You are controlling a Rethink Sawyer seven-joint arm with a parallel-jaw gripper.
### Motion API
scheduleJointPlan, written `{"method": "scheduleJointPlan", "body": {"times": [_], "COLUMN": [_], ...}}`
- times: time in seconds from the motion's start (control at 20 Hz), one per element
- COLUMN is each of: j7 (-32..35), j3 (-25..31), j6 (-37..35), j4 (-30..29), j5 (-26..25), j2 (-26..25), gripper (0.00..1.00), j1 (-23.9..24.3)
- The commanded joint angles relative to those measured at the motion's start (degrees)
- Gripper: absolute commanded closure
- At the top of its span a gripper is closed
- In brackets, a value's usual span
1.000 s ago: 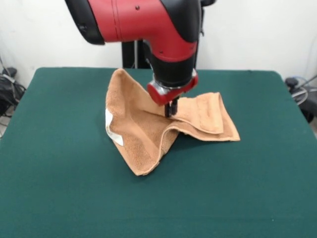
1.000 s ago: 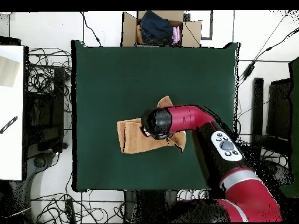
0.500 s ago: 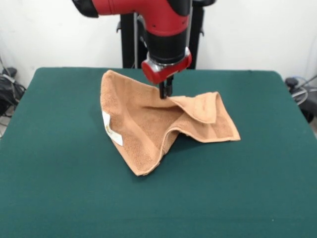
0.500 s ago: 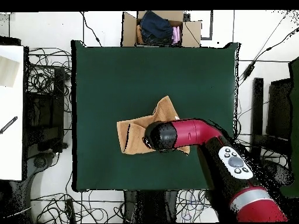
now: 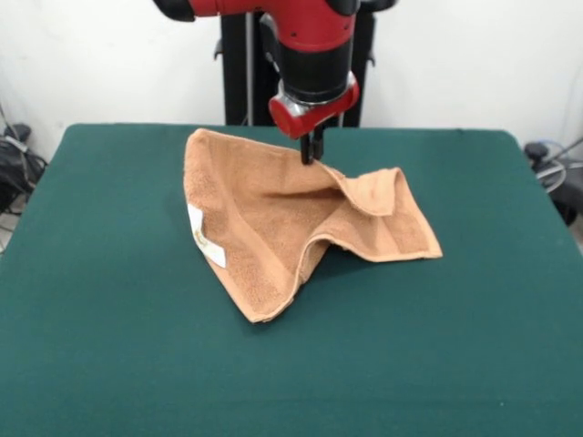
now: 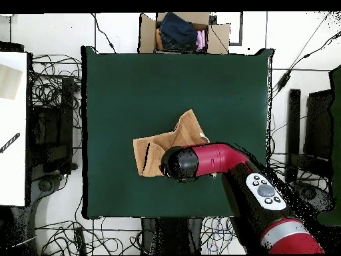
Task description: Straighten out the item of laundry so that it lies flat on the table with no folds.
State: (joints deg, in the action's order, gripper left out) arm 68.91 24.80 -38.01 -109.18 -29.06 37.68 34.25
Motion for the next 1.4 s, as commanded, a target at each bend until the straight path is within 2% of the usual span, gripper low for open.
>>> {"method": "scheduleJointPlan", "body": {"times": [0.05,0.55,0.95,1.4], "j7": [7.38,11.69,13.04,16.59], "j3": [-0.09,-4.02,-5.55,-11.2], "j6": [4.75,10.66,13.24,20.14], "j4": [-3.47,-7.55,-12.08,-18.33], "j5": [0.01,-0.95,0.57,0.89], "j2": [-1.68,-0.84,2.81,6.02], "gripper": [1.0,1.0,1.0,1.0], "j1": [-0.99,-1.48,-2.07,-3.71]}}
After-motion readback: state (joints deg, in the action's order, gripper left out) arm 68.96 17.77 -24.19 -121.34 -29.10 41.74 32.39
